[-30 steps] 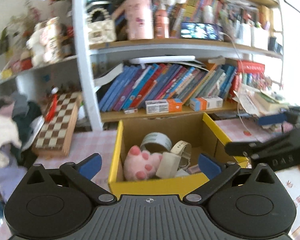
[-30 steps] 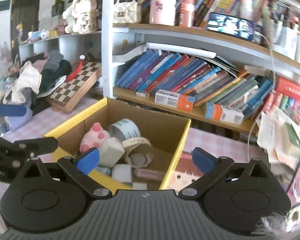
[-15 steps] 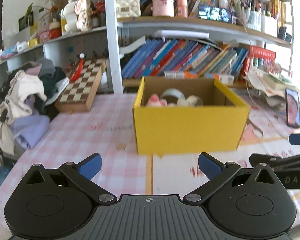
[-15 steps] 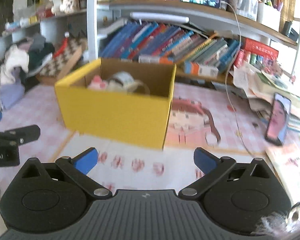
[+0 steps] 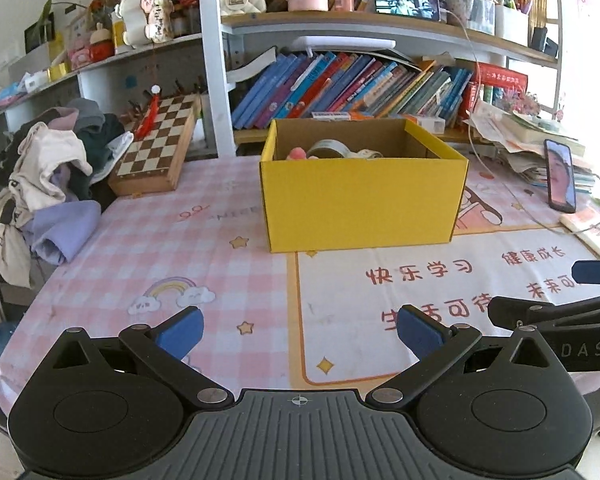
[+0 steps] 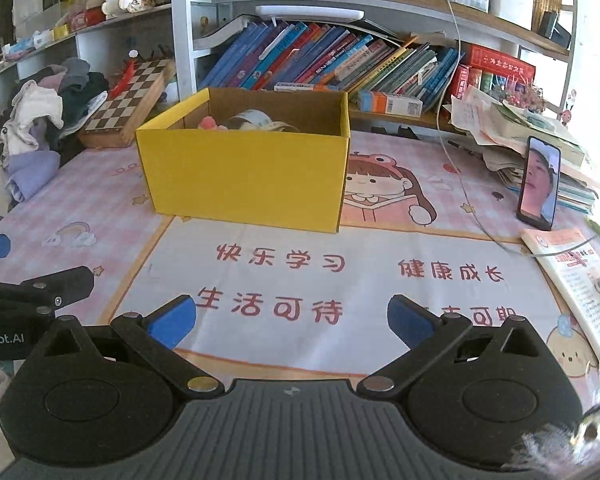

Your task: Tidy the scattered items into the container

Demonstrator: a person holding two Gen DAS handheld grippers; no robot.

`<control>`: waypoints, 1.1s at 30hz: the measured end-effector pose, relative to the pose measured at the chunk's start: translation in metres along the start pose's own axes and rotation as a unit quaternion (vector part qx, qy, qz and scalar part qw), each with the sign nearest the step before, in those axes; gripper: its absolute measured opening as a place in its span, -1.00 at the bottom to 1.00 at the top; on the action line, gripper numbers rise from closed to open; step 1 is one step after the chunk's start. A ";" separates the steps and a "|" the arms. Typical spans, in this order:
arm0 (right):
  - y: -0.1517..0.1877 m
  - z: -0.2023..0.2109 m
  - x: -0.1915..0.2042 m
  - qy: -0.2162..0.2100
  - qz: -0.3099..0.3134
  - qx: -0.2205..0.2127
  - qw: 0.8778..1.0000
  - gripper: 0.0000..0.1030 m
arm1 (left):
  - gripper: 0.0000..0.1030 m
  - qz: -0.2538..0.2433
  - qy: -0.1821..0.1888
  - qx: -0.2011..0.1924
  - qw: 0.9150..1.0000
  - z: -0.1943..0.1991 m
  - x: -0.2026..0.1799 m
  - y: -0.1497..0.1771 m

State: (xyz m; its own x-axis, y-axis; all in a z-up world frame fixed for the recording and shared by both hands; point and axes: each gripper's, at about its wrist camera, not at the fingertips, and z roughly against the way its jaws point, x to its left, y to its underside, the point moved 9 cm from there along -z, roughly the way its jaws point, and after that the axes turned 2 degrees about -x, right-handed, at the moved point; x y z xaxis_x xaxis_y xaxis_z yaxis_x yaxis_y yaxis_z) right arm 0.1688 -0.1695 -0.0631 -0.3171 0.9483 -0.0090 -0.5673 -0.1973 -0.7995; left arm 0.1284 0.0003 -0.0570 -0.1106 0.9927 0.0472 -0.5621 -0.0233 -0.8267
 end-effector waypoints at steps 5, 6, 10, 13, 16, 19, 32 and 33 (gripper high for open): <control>0.005 0.005 0.005 -0.001 0.002 0.002 1.000 1.00 | 1.00 0.007 0.001 0.000 1.000 0.005 0.004 0.003; 0.006 0.006 0.006 -0.001 0.002 0.002 1.000 1.00 | 1.00 0.007 0.001 0.000 1.000 0.006 0.005 0.003; 0.006 0.006 0.008 -0.002 -0.002 0.005 1.000 1.00 | 1.00 0.003 -0.001 0.001 1.000 0.007 0.007 0.004; 0.007 0.006 0.010 -0.002 -0.003 0.007 1.000 1.00 | 1.00 0.003 -0.002 0.002 1.000 0.007 0.010 0.005; 0.008 0.006 0.013 -0.002 -0.003 0.009 1.000 1.00 | 1.00 0.006 -0.001 0.006 1.000 0.007 0.012 0.007; 0.009 0.005 0.014 -0.002 -0.004 0.012 1.000 1.00 | 1.00 0.007 0.002 0.012 1.000 0.006 0.014 0.009; 0.010 0.006 0.016 0.004 -0.005 0.014 1.000 1.00 | 1.00 0.006 0.012 0.019 1.000 0.004 0.015 0.013; 0.010 0.006 0.016 0.005 -0.005 0.014 1.000 1.00 | 1.00 0.006 0.013 0.019 1.000 0.005 0.015 0.013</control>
